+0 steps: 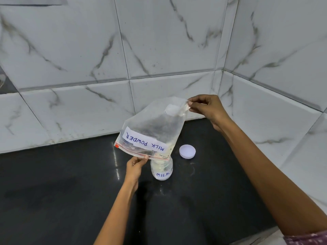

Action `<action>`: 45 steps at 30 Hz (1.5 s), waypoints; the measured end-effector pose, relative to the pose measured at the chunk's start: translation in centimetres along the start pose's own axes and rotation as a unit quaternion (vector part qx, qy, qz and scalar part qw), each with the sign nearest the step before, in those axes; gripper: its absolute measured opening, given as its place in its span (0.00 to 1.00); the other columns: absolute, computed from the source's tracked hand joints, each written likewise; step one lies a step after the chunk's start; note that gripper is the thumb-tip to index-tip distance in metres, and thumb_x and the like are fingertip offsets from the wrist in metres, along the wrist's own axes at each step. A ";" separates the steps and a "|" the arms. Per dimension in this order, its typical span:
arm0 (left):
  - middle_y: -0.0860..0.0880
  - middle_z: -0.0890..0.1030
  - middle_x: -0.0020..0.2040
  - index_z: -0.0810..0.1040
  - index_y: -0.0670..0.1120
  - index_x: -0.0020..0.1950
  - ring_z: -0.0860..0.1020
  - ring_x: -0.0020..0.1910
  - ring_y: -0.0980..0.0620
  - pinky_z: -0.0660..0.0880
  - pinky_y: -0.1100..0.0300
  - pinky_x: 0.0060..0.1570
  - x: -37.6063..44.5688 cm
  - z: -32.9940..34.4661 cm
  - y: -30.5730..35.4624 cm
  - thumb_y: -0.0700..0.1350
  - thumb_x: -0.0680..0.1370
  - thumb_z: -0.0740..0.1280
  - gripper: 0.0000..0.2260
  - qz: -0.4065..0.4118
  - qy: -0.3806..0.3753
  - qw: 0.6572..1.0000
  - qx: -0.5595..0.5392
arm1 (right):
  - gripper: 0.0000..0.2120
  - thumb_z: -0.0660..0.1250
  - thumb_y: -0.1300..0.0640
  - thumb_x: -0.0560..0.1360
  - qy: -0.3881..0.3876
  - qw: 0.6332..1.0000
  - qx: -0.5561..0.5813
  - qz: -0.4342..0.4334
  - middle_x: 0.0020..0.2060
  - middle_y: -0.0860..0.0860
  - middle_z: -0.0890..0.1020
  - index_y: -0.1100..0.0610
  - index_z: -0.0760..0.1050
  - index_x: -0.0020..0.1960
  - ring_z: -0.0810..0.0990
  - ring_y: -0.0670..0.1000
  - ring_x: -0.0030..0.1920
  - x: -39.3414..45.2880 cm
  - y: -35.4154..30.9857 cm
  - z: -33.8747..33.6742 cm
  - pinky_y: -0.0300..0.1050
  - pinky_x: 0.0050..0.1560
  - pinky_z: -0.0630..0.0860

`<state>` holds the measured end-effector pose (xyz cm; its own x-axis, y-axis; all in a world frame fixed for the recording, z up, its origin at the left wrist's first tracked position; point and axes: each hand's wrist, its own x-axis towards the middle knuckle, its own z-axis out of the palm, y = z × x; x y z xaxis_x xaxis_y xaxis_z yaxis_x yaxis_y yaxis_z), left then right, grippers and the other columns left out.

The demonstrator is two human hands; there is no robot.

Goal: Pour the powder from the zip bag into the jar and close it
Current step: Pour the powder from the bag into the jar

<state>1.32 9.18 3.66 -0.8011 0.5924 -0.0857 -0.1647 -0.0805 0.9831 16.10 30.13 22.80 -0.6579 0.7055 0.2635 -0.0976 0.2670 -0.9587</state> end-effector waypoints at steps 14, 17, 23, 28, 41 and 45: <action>0.52 0.86 0.49 0.82 0.44 0.52 0.81 0.50 0.62 0.70 0.67 0.50 0.0 -0.1 -0.3 0.41 0.75 0.70 0.06 0.000 -0.005 0.999 -0.032 | 0.10 0.75 0.68 0.67 0.037 0.998 0.050 -0.021 0.40 0.57 0.84 0.65 0.80 0.48 0.83 0.50 0.42 0.2 -0.5 -0.5 0.40 0.48 0.82; 0.52 0.86 0.49 0.82 0.45 0.51 0.81 0.50 0.61 0.70 0.67 0.50 0.1 0.1 -0.4 0.41 0.75 0.70 0.05 0.000 -0.006 0.999 -0.036 | 0.18 0.76 0.66 0.67 0.032 0.995 0.088 0.037 0.42 0.55 0.84 0.63 0.78 0.55 0.84 0.47 0.41 -0.3 0.9 0.1 0.37 0.45 0.81; 0.52 0.86 0.49 0.82 0.44 0.51 0.81 0.50 0.62 0.70 0.66 0.51 0.1 0.1 -0.5 0.41 0.75 0.70 0.06 0.006 -0.013 0.999 -0.041 | 0.19 0.74 0.69 0.68 0.005 0.977 0.152 0.147 0.46 0.56 0.85 0.67 0.76 0.58 0.84 0.54 0.49 -1.7 4.3 1.0 0.45 0.54 0.81; 0.52 0.86 0.50 0.82 0.45 0.52 0.81 0.51 0.61 0.69 0.66 0.51 0.1 -0.1 -0.6 0.41 0.75 0.70 0.06 0.009 -0.019 0.999 -0.044 | 0.11 0.73 0.69 0.69 0.033 0.980 0.160 0.113 0.44 0.56 0.85 0.64 0.79 0.51 0.85 0.50 0.43 -2.1 4.6 1.5 0.39 0.46 0.82; 0.52 0.86 0.48 0.82 0.45 0.50 0.82 0.50 0.62 0.70 0.67 0.50 0.1 -0.3 -0.9 0.41 0.75 0.71 0.05 0.010 -0.016 0.999 -0.050 | 0.10 0.78 0.65 0.66 0.086 0.990 0.101 0.056 0.37 0.52 0.85 0.59 0.80 0.44 0.85 0.44 0.38 -2.0 3.8 1.5 0.35 0.38 0.80; 0.51 0.86 0.50 0.82 0.44 0.52 0.82 0.51 0.61 0.71 0.69 0.50 -0.1 -0.2 -0.9 0.40 0.75 0.70 0.07 0.015 -0.018 0.998 -0.052 | 0.12 0.77 0.61 0.68 0.071 0.990 0.109 0.060 0.40 0.52 0.85 0.59 0.80 0.49 0.85 0.45 0.39 -1.7 3.1 1.6 0.36 0.38 0.81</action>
<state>1.49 9.04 2.75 -0.7853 0.6173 -0.0481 -0.2004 -0.1798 0.9631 15.76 28.75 19.18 -0.5643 0.8130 0.1435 -0.1945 0.0380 -0.9802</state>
